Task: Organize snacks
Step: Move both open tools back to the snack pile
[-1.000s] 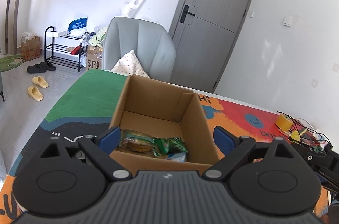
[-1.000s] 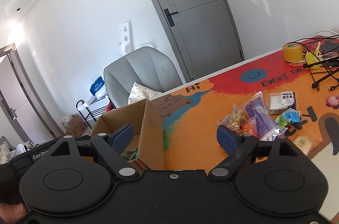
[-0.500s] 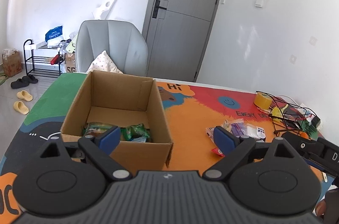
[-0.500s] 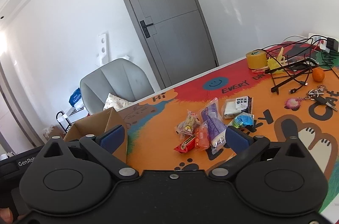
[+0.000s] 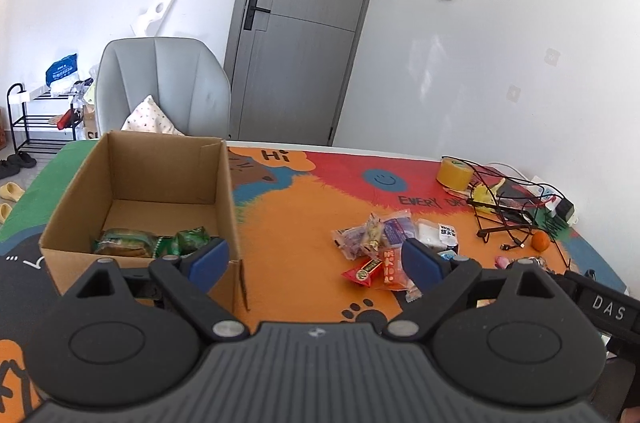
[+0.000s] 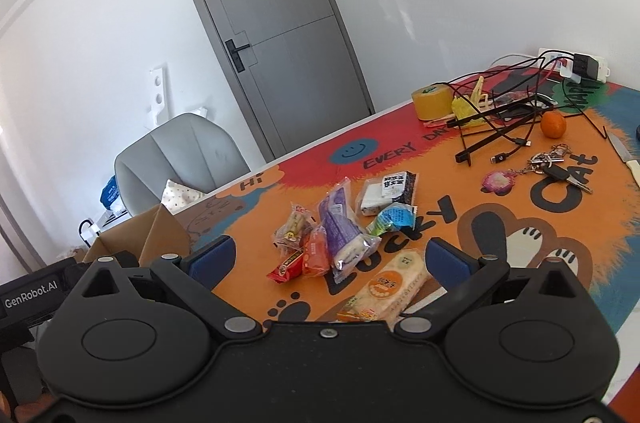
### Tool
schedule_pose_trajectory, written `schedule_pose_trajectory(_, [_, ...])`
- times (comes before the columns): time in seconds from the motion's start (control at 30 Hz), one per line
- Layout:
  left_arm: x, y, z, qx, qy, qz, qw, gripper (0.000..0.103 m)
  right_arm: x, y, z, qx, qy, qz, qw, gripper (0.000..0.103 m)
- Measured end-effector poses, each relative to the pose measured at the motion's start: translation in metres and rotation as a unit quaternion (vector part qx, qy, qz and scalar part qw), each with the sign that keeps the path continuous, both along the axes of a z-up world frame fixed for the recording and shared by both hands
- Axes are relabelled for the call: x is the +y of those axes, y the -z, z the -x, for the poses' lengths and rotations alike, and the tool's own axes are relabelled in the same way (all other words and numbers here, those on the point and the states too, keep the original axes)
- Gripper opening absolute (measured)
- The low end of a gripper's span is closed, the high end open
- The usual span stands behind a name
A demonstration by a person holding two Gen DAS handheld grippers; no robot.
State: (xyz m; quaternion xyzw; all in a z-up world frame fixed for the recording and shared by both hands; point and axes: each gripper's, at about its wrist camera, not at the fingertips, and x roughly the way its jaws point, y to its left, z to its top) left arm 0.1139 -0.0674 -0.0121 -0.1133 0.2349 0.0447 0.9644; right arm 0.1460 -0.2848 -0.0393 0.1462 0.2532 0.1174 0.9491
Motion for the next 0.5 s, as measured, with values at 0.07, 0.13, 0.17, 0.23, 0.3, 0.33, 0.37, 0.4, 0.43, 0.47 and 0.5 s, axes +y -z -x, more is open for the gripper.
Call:
schedule_pose_trajectory(0.07, [-0.004, 0.003, -0.004, 0.001, 0.006, 0.001, 1.0000, 0.093, -0.003, 0.003, -0.002, 0.005, 0.003, 0.002, 1.000, 0.103])
schedule_pose_trajectory(0.13, [-0.008, 0.006, -0.008, 0.004, 0.011, 0.002, 0.9999, 0.093, -0.006, 0.006, -0.003, 0.008, 0.006, 0.005, 1.000, 0.103])
schedule_pose_trajectory(0.17, [-0.010, 0.008, -0.011, 0.005, 0.014, 0.001, 0.9999, 0.093, -0.007, 0.007, -0.004, 0.009, 0.008, 0.007, 1.000, 0.103])
schedule_pose_trajectory(0.23, [-0.015, 0.012, -0.016, 0.010, 0.015, 0.000, 0.9998, 0.092, -0.011, 0.010, -0.006, 0.013, 0.016, 0.014, 1.000, 0.103])
schedule_pose_trajectory(0.3, [-0.020, 0.017, -0.021, 0.014, 0.017, 0.002, 0.9997, 0.092, -0.013, 0.014, -0.008, 0.020, 0.029, 0.027, 0.999, 0.103])
schedule_pose_trajectory(0.33, [-0.021, 0.020, -0.023, 0.016, 0.019, 0.004, 0.9997, 0.091, -0.015, 0.017, -0.010, 0.022, 0.033, 0.029, 0.999, 0.103])
schedule_pose_trajectory(0.37, [-0.023, 0.022, -0.025, 0.018, 0.021, 0.004, 0.9996, 0.091, -0.018, 0.020, -0.011, 0.026, 0.035, 0.026, 0.999, 0.103])
schedule_pose_trajectory(0.4, [-0.026, 0.024, -0.027, 0.020, 0.022, 0.002, 0.9996, 0.091, -0.021, 0.023, -0.012, 0.029, 0.036, 0.024, 0.999, 0.103])
schedule_pose_trajectory(0.43, [-0.028, 0.027, -0.030, 0.023, 0.022, 0.000, 0.9995, 0.091, -0.022, 0.026, -0.013, 0.033, 0.038, 0.024, 0.998, 0.103])
schedule_pose_trajectory(0.47, [-0.031, 0.029, -0.032, 0.025, 0.025, -0.002, 0.9994, 0.090, -0.023, 0.029, -0.014, 0.037, 0.039, 0.026, 0.998, 0.103])
schedule_pose_trajectory(0.5, [-0.032, 0.031, -0.035, 0.027, 0.028, -0.002, 0.9992, 0.089, -0.024, 0.032, -0.015, 0.039, 0.039, 0.027, 0.998, 0.103])
